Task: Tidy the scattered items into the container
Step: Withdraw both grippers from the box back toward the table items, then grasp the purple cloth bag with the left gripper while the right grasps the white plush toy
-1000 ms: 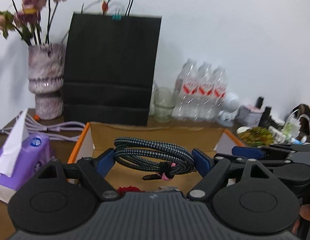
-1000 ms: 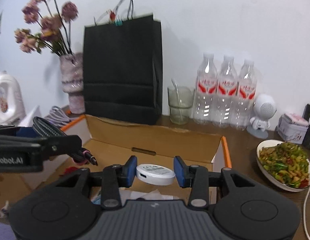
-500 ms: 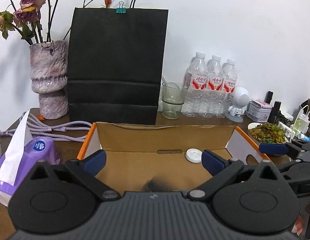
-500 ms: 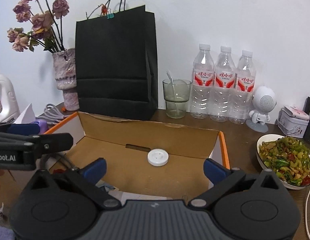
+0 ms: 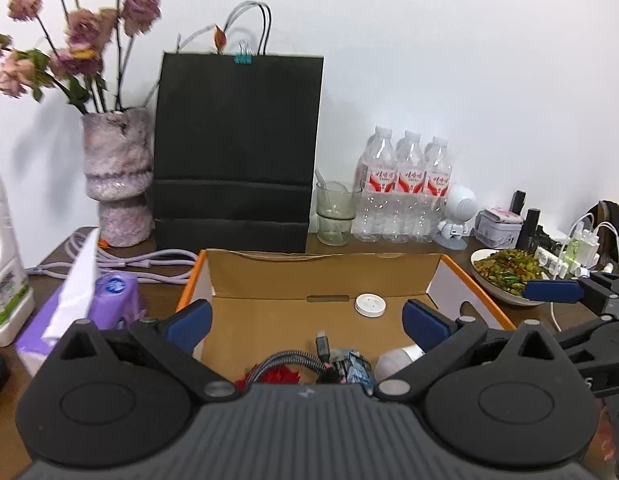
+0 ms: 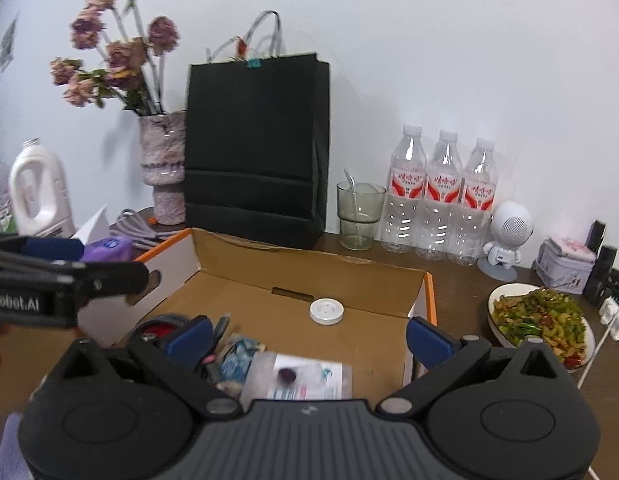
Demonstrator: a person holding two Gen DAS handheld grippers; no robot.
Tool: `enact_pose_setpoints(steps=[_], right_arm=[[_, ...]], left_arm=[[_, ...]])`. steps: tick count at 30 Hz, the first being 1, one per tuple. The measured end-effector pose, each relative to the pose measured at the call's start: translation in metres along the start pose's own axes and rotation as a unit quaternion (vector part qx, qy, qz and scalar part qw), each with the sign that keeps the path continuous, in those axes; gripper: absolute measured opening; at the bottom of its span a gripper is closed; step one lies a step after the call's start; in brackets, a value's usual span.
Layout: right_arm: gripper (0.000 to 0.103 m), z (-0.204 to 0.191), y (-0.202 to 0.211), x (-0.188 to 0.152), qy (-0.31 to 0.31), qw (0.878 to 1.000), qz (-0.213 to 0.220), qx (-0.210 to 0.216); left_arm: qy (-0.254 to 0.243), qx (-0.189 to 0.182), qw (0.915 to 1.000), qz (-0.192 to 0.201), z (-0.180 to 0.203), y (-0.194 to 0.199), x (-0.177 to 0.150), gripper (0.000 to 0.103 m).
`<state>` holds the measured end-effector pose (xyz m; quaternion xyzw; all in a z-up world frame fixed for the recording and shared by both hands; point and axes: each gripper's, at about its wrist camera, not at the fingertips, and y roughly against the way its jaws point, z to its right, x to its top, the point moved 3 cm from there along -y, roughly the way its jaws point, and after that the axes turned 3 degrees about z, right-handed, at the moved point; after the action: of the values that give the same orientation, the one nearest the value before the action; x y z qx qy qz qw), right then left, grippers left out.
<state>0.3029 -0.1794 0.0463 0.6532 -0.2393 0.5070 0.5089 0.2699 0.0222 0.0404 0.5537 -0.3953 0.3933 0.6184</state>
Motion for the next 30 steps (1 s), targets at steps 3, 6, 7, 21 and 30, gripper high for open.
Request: enact_pose_setpoints(steps=[3,6,7,21,30], right_arm=[[0.103,-0.006,0.025,-0.010,0.015,1.000,0.008,0.003],[0.103,-0.013,0.048,-0.027,0.029,1.000,0.006,0.007],[0.103,-0.014,0.054,-0.034,0.031,0.999,0.003,0.006],[0.103,-0.034,0.118,-0.132,0.019,0.999,-0.037,-0.002],[0.103,-0.028,0.115,-0.147,-0.009,0.998,-0.055,-0.011]], left_arm=[[-0.014,-0.010,0.9998,-0.003,0.002,0.024,-0.010,0.103],[-0.029,-0.017,0.9994,-0.009,0.003,0.048,-0.027,0.103],[-0.032,-0.020,0.9992,-0.011,0.003,0.055,-0.034,0.103],[-0.012,0.007,0.9968,-0.079,-0.021,0.126,-0.135,0.103],[0.002,0.024,0.9934,-0.113,-0.028,0.118,-0.153,0.103]])
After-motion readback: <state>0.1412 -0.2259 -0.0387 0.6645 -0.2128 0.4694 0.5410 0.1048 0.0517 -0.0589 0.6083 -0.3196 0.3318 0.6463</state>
